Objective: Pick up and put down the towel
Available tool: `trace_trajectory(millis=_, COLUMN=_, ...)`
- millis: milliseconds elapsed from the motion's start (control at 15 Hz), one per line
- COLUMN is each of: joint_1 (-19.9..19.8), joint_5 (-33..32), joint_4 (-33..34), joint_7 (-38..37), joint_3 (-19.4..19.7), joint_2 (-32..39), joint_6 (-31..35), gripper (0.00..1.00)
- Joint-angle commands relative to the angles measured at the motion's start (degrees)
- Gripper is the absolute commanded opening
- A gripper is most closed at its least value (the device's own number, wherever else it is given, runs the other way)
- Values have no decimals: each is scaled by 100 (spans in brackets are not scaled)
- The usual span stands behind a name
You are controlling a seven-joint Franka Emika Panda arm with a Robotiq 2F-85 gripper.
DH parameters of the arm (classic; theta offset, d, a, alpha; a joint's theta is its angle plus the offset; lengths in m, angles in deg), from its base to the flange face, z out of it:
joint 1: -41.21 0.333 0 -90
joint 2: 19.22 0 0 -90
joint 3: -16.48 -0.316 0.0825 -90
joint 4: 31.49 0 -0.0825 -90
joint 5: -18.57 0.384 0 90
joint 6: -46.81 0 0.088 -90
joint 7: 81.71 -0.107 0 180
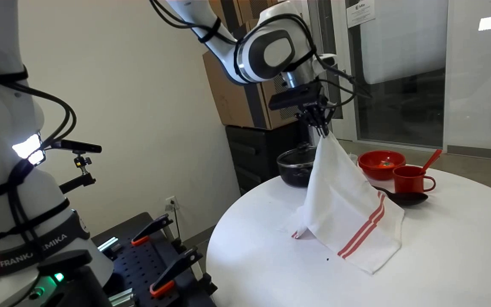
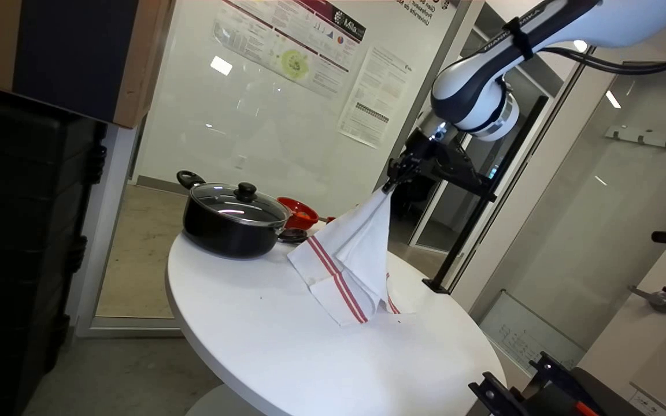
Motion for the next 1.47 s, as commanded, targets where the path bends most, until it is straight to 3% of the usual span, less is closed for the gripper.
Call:
trace_trajectory(millis=0, joint_1=-39, joint_5=417, joint_4=-393, joint_7=505, joint_3=-51, joint_2=-534, joint_6=45, gripper=0)
trace_trajectory(millis=333, joint_1=-319, joint_5=1369, joint_4=-576, joint_7=1293, joint_3=-201, joint_2=-1054, joint_6=-53, gripper=0)
trace_trajectory(millis=400, joint_1=-17, joint_5=1123, joint_4=-326, joint_7=1003, joint_3=58, joint_2=-704, joint_6=-14, gripper=1)
trace_trajectory(millis=1267, joint_1=-43, joint_5=1297, joint_4=-480, joint_7=1171, joint_3=77, joint_2=-931, joint_6=-30, gripper=0)
trace_trajectory(millis=1400, joint_1=140, joint_5=1145, joint_4=-479, joint_7=792, joint_3=287, joint_2=-822, joint_6=98, gripper=0)
